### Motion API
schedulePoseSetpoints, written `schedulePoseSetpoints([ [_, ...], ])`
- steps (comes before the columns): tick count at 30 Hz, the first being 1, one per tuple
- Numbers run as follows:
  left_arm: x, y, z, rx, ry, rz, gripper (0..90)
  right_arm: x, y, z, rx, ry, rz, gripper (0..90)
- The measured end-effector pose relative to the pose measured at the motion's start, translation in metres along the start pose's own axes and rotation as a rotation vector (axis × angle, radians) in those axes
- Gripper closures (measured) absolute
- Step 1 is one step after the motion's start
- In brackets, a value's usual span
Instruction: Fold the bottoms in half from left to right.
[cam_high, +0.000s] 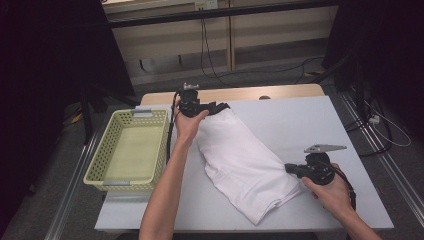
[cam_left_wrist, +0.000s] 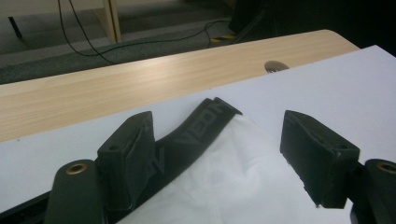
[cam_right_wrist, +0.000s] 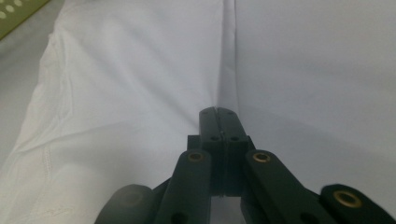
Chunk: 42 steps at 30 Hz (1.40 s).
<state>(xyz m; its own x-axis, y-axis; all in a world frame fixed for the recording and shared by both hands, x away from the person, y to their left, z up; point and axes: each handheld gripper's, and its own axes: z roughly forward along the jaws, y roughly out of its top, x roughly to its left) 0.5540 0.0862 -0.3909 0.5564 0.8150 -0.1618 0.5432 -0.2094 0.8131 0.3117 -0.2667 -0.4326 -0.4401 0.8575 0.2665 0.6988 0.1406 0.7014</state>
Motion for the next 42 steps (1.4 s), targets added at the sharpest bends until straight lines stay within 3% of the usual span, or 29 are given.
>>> schedulePoseSetpoints([
  [13,-0.020,-0.018,-0.017,-0.028,-0.009,0.071,14.7,-0.002,-0.001,-0.002,0.025,-0.024,0.003,90.0],
  [18,-0.026,-0.022,-0.025,-0.052,-0.041,0.060,10.6,-0.003,0.000,-0.001,0.024,-0.027,0.000,90.0],
  [25,-0.029,-0.029,-0.037,-0.053,-0.039,0.090,8.4,-0.009,0.001,0.002,0.039,-0.055,-0.005,90.0],
  [31,-0.032,-0.035,-0.047,-0.050,-0.052,0.110,7.9,-0.011,-0.001,0.007,0.078,-0.031,0.025,90.0],
  [36,-0.038,-0.040,-0.055,-0.052,-0.066,0.133,7.3,-0.007,-0.002,0.008,0.088,-0.015,0.011,89.4],
  [42,-0.044,-0.049,-0.067,-0.046,-0.089,0.153,3.9,-0.003,0.004,-0.003,0.021,-0.014,-0.011,72.5],
])
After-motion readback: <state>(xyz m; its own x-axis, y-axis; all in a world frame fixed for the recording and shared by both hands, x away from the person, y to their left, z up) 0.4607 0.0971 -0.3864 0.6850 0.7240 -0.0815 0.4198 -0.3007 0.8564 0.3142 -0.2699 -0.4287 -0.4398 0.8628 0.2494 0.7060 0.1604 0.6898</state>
